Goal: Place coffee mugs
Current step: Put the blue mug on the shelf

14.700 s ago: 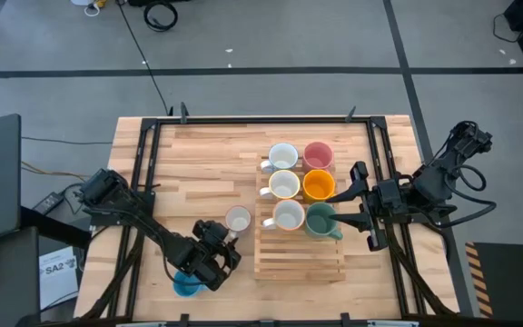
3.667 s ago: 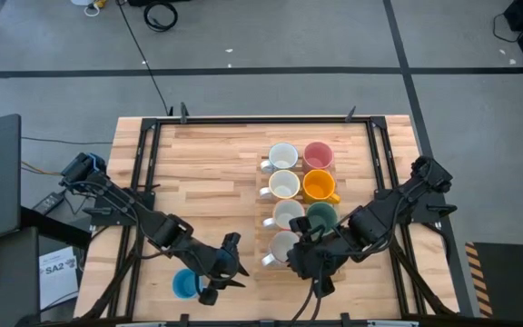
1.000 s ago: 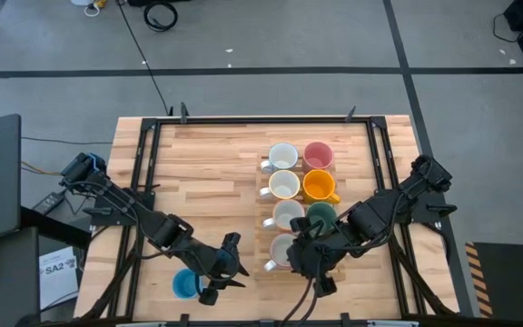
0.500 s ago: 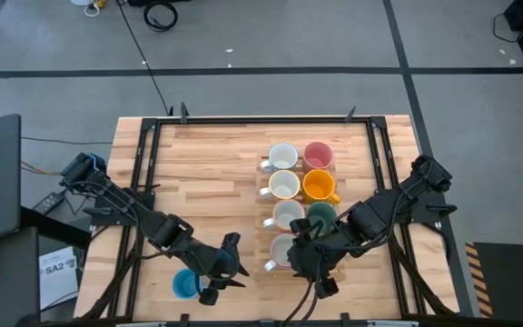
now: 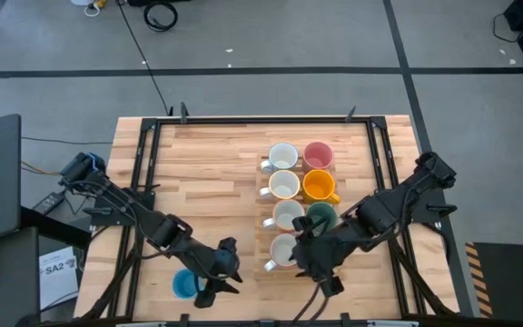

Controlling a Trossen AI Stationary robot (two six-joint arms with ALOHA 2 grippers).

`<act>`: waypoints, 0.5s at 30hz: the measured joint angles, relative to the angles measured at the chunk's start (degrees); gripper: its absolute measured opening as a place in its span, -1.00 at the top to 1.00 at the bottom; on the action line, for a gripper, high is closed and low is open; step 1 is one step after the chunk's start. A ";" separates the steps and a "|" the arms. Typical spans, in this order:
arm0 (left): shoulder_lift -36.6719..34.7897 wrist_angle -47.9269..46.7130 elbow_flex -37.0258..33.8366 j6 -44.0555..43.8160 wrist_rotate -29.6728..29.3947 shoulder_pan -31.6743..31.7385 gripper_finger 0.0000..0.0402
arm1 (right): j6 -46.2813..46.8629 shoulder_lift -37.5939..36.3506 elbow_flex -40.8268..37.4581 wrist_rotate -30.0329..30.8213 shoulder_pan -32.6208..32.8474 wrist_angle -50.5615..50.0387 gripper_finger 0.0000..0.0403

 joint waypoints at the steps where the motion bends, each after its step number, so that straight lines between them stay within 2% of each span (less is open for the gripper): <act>1: -0.25 -1.03 0.00 -0.78 0.36 -0.27 0.31 | 0.00 -0.52 0.01 0.00 0.18 0.17 0.07; 8: -3.10 -12.63 0.00 -12.31 1.33 -2.79 0.31 | 0.72 -3.92 0.01 0.05 2.43 0.71 0.07; 15: -5.89 -30.53 0.00 -30.22 3.53 -7.21 0.31 | 6.84 -4.70 0.02 5.44 6.79 0.79 0.07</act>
